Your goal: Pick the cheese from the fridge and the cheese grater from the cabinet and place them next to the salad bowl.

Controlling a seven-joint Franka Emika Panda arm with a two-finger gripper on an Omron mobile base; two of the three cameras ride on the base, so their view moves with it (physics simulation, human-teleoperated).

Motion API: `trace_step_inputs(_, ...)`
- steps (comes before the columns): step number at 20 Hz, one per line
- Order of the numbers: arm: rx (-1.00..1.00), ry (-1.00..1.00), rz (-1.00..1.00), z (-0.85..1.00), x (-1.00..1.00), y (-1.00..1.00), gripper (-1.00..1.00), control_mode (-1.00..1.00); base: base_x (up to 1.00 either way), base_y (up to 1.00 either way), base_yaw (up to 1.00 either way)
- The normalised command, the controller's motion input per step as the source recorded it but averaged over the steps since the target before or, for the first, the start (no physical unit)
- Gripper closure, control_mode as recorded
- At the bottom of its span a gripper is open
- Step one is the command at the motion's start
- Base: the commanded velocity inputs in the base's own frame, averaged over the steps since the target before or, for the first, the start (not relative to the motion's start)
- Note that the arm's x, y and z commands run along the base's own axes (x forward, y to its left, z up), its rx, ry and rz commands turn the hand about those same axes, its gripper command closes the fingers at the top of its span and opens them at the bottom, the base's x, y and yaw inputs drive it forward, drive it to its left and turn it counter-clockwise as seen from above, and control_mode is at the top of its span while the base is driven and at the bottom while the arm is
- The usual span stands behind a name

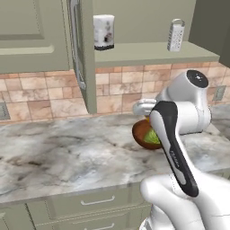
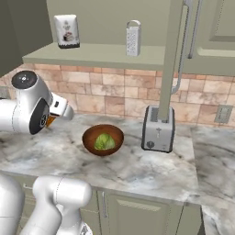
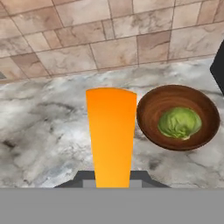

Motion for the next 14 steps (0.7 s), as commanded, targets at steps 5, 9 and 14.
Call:
trace_step_inputs(5,0.0,0.09,0.14,-0.32,0.26,0.36,1.0,-1.0,0.0,0.0,0.0)
trace_step_inputs(9,-0.03,0.11,-0.01,-0.53,0.28,0.38,1.0,-1.0,0.0,0.0,0.0)
trace_step_inputs(14,-0.12,0.09,-0.1,-0.7,0.23,0.25,1.0,-1.0,0.0,0.0,0.0)
